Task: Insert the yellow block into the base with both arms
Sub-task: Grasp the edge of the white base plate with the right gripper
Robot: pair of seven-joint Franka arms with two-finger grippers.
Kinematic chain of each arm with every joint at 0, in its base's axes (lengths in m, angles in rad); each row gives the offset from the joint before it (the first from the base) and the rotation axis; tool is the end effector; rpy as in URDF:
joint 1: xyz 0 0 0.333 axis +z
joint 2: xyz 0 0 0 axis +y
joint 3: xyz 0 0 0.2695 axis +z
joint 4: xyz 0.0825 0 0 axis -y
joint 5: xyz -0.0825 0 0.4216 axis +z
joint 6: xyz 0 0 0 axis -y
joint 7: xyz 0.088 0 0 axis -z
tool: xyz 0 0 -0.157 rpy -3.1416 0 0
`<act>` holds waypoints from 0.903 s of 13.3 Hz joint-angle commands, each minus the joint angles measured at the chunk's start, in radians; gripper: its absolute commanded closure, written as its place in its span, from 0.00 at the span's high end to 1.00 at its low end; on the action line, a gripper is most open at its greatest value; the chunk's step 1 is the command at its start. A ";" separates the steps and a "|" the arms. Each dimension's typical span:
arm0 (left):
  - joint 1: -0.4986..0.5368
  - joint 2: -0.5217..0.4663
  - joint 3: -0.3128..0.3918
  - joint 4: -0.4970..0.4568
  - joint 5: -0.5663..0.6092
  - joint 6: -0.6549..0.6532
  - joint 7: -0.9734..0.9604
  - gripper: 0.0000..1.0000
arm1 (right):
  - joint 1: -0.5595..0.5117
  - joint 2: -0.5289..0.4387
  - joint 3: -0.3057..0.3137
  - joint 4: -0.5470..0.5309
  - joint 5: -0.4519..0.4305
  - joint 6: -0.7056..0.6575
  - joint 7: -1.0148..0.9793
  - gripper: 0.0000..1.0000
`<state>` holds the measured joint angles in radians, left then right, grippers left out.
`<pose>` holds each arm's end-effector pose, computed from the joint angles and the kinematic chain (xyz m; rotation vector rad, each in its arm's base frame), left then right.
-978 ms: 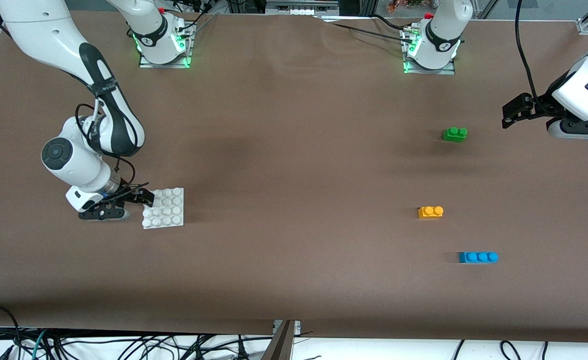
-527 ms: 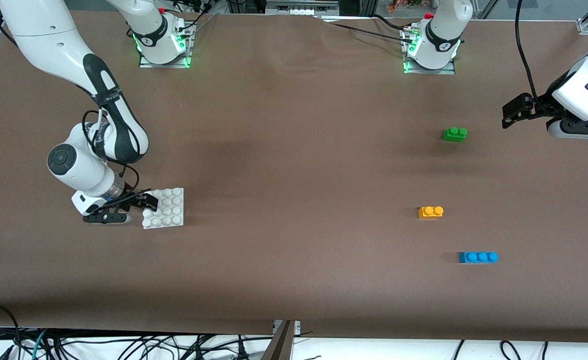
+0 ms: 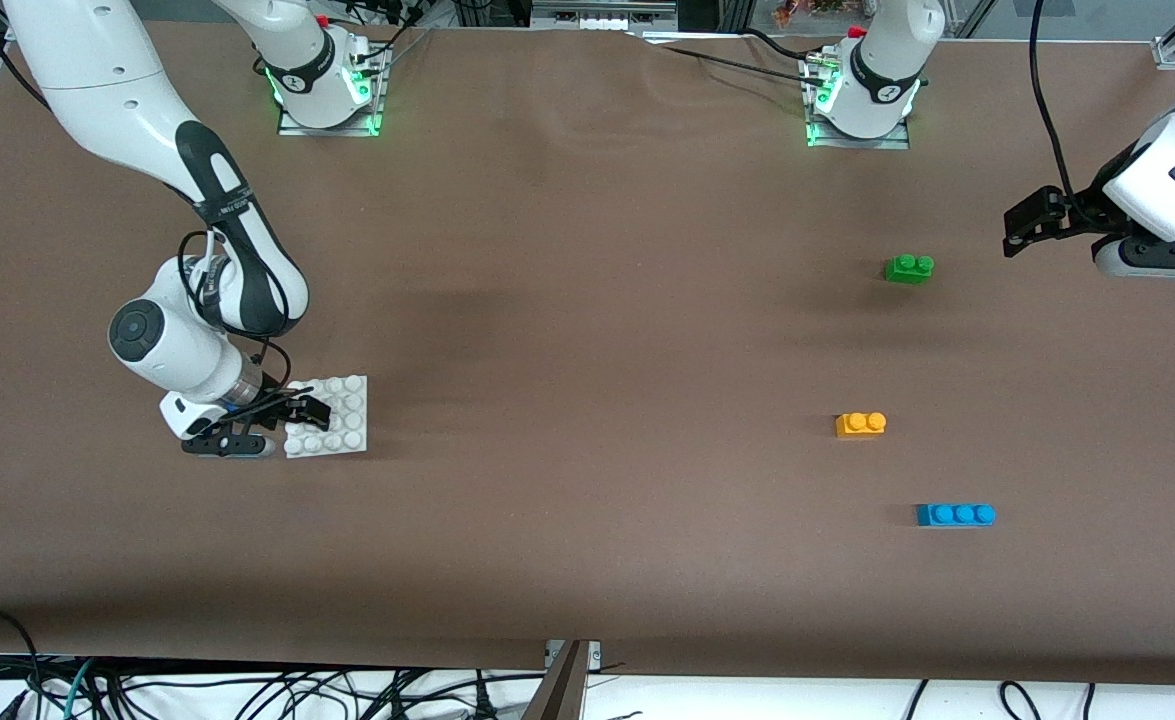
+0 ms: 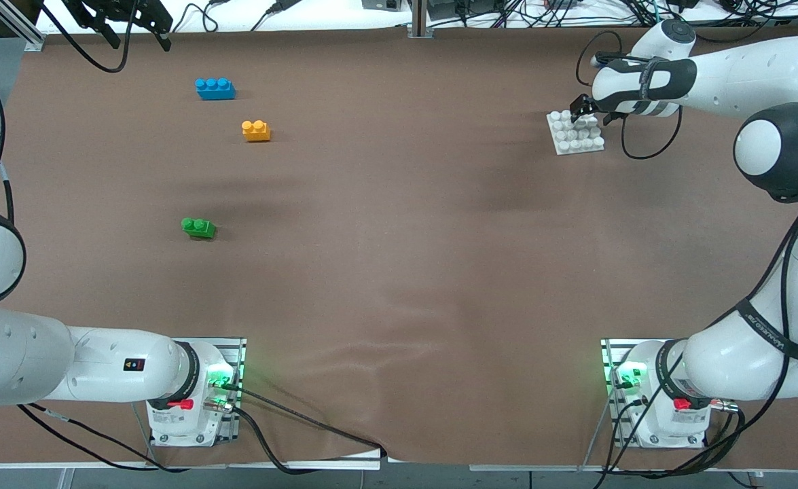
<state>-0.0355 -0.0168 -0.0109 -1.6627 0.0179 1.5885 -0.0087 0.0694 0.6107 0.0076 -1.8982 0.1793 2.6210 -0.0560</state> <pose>0.5829 -0.0243 0.4927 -3.1201 0.0601 0.0888 0.6410 0.0500 0.0691 -3.0337 0.0293 -0.1678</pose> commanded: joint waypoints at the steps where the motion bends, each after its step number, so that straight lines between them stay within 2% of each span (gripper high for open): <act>1: 0.003 -0.003 0.002 0.008 -0.013 -0.015 0.006 1.00 | -0.010 0.006 0.005 0.010 0.025 0.004 -0.056 1.00; 5: 0.003 -0.003 0.002 0.008 -0.013 -0.015 0.006 1.00 | -0.023 0.004 0.000 0.010 0.025 -0.002 -0.125 1.00; 12: 0.003 -0.003 0.002 0.009 -0.013 -0.015 0.006 1.00 | -0.011 0.017 0.006 -0.001 0.028 0.005 -0.096 1.00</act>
<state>-0.0355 -0.0168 -0.0109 -1.6627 0.0179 1.5885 -0.0087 0.0577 0.6187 0.0056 -1.8992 0.1856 2.6206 -0.1419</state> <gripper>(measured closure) 0.000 0.000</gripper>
